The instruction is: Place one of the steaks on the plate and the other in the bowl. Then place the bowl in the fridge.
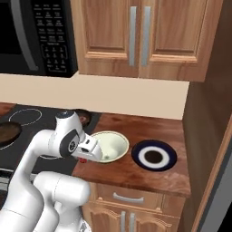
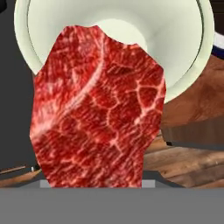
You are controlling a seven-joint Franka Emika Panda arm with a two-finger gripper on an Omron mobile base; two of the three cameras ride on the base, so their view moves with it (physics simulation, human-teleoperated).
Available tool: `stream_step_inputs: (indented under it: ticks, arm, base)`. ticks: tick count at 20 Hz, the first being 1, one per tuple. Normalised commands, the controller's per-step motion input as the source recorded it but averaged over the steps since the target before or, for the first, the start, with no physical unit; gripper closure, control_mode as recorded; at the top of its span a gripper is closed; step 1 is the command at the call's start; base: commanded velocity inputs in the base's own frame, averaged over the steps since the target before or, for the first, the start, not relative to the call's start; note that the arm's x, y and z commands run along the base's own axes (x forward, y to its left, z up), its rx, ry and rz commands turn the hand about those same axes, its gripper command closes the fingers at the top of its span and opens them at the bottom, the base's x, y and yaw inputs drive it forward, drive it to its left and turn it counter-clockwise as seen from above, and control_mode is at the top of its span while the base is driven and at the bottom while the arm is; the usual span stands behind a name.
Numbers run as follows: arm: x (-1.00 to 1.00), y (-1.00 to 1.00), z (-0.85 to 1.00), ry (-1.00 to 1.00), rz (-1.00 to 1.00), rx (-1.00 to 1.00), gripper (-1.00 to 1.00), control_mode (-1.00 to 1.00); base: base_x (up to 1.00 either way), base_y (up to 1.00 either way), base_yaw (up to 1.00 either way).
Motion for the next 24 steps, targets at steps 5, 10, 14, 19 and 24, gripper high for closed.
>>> stream_step_inputs:
  ticks: [5, 10, 14, 19, 24]
  arm:
    - [0.00, 0.00, 0.00, 0.00, 0.00, 0.00, 1.00, 1.00]
    - [0.23, -0.53, -0.01, 0.00, 0.00, 0.04, 1.00, -1.00]
    - [0.41, -0.72, 0.07, 0.07, -0.01, 0.07, 1.00, -1.00]
    - [0.57, -0.79, 0.22, 0.25, -0.07, 0.00, 1.00, -1.00]
    - [0.64, -0.85, 0.02, 0.24, -0.11, 0.01, 1.00, -1.00]
  base:
    - [0.20, -0.50, 0.00]
    - [0.00, 0.00, 0.00]
    - [0.00, 0.00, 0.00]
    - [0.00, 0.00, 0.00]
    - [0.00, 0.00, 0.00]
